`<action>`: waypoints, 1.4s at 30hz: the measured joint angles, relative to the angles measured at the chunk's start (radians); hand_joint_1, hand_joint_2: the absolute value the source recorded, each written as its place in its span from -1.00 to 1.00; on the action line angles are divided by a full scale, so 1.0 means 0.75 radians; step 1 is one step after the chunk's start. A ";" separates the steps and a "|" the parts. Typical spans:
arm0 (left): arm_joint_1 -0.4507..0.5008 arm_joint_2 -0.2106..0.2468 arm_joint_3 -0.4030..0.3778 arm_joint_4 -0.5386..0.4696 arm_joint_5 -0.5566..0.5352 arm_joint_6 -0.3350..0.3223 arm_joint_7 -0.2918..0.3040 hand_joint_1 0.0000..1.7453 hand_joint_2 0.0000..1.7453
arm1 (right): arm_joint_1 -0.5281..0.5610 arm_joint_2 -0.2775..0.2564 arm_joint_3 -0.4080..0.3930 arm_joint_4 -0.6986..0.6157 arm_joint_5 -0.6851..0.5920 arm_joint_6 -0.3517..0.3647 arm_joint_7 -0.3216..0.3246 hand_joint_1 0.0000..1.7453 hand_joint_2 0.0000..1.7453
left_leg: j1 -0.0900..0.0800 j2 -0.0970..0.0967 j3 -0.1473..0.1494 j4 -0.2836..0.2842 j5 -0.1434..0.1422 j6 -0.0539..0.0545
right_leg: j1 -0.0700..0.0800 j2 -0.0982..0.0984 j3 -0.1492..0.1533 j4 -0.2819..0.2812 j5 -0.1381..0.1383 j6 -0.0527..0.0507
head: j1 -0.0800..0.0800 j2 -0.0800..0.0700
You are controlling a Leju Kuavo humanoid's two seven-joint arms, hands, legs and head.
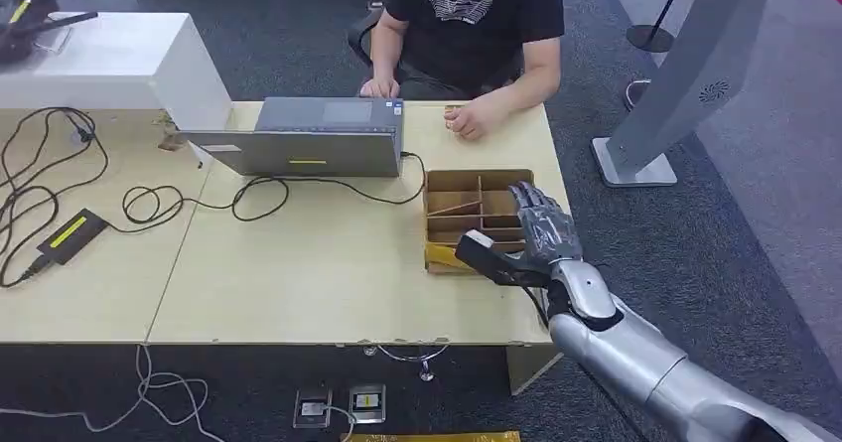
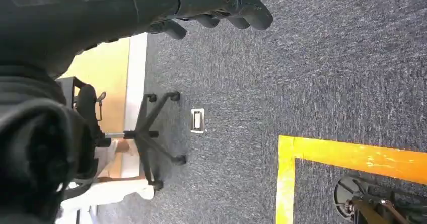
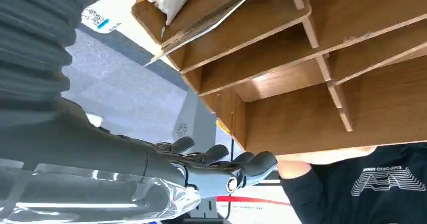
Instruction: Pass the card to the sensor for recognition and then transmit it.
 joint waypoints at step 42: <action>0.000 0.002 0.000 0.000 0.007 0.026 0.018 -1.00 -1.00 | -0.020 -0.001 -0.007 0.021 -0.020 0.076 -0.001 -1.00 1.00 | 0.000 0.000 0.000 0.000 0.000 0.000 | 0.000 0.000 0.000 0.000 0.000 0.000 | 0.000 0.000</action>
